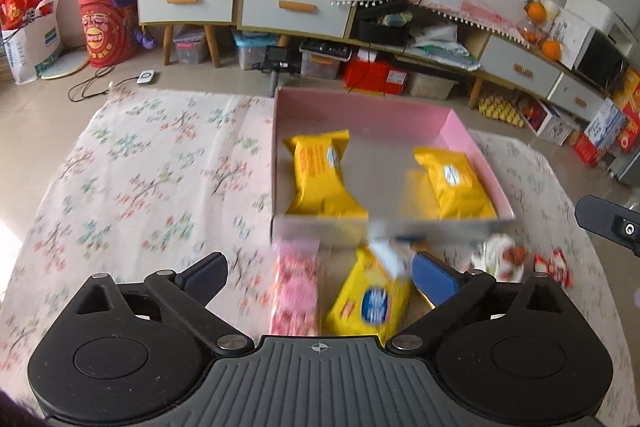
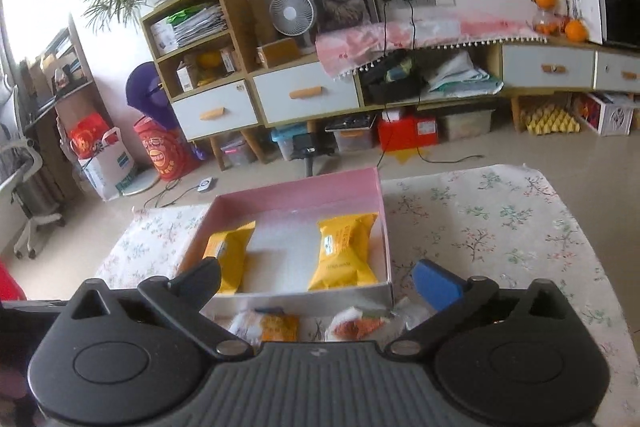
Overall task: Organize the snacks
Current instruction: 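Lift the left gripper out of the box and move to the red wrapper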
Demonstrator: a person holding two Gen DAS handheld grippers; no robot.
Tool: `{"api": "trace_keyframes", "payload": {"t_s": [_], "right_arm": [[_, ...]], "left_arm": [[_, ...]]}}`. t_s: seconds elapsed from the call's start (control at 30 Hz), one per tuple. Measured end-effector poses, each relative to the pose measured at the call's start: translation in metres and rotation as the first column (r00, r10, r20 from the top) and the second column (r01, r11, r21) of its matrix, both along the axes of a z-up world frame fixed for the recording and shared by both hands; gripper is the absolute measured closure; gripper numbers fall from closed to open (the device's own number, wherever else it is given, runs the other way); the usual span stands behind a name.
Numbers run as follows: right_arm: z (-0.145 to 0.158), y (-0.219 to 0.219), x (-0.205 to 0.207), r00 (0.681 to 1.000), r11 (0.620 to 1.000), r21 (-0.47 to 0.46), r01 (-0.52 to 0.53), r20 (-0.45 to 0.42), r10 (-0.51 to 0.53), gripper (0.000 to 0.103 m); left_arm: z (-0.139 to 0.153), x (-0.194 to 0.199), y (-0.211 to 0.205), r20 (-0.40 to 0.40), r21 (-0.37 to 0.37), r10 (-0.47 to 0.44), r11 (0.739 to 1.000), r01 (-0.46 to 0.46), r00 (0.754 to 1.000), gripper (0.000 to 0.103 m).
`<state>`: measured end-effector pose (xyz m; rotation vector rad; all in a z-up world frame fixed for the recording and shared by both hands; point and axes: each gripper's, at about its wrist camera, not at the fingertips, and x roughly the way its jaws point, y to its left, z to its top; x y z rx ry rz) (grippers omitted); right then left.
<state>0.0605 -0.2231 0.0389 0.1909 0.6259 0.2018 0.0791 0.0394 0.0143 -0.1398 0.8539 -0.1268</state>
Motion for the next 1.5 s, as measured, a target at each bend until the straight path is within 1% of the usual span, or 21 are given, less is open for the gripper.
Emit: {"api": "trace_keyframes", "payload": {"t_s": [0.1,0.23,0.3,0.37,0.47,0.57,0.67,0.77,0.9,1.07,1.17,1.27,1.37,1.5], "right_arm": [[-0.005,0.0,-0.014,1.0,1.0,0.011,-0.024,-0.005,0.024,0.013],[-0.016,-0.002,-0.026,0.999,0.999,0.04,-0.022,-0.024,0.023,0.013],[-0.022,-0.005,-0.03,0.999,0.998,0.059,-0.017,-0.04,0.019,0.013],[-0.029,-0.01,-0.034,0.998,0.996,0.086,0.005,-0.056,0.0,0.013],[-0.037,-0.014,-0.037,0.996,0.994,0.106,0.019,-0.092,-0.01,0.013],[-0.042,-0.016,-0.041,0.995,0.994,0.107,0.022,-0.104,-0.011,0.013],[-0.046,-0.02,-0.045,0.994,0.993,0.107,0.046,-0.106,-0.035,0.013],[-0.052,-0.025,-0.048,0.991,0.992,0.11,0.056,-0.13,-0.042,0.013],[-0.061,-0.022,-0.05,0.984,0.995,0.09,0.037,-0.175,-0.021,0.013],[-0.07,-0.009,-0.053,0.977,0.998,0.045,-0.039,-0.208,0.048,0.013],[-0.072,0.003,-0.056,0.97,0.993,0.014,-0.117,-0.211,0.117,0.013],[-0.074,0.014,-0.06,0.967,0.986,-0.036,-0.164,-0.204,0.154,0.013],[-0.077,0.02,-0.06,0.964,0.982,-0.062,-0.181,-0.21,0.164,0.013],[-0.08,0.024,-0.061,0.96,0.977,-0.079,-0.199,-0.216,0.178,0.015]], "left_arm": [[-0.001,-0.017,0.001,-0.004,0.015,-0.018,1.0,0.018,1.0,0.003],[-0.009,-0.038,0.002,-0.002,0.026,-0.048,0.999,0.048,0.999,0.003],[-0.016,-0.047,0.005,0.017,0.02,-0.051,0.999,0.05,0.999,0.003],[-0.022,-0.056,0.007,0.059,0.015,-0.047,0.999,0.047,0.997,0.003],[-0.029,-0.064,0.009,0.074,0.013,-0.049,0.999,0.048,0.996,0.003],[-0.035,-0.069,0.007,0.066,0.017,-0.067,0.998,0.066,0.996,0.003],[-0.04,-0.075,0.003,0.047,0.014,-0.095,0.995,0.095,0.994,0.003],[-0.044,-0.082,0.0,0.031,0.006,-0.13,0.992,0.129,0.991,0.003],[-0.05,-0.092,-0.006,0.008,-0.014,-0.173,0.985,0.173,0.985,0.003],[-0.059,-0.101,-0.019,-0.013,-0.018,-0.215,0.977,0.214,0.977,0.003],[-0.061,-0.102,-0.023,-0.005,-0.003,-0.226,0.974,0.226,0.974,0.003],[-0.062,-0.103,-0.024,0.011,0.002,-0.23,0.973,0.23,0.973,0.005],[-0.061,-0.105,-0.023,0.022,-0.008,-0.23,0.973,0.23,0.973,0.005],[-0.059,-0.105,-0.025,0.035,-0.014,-0.24,0.971,0.24,0.97,0.011]]}}
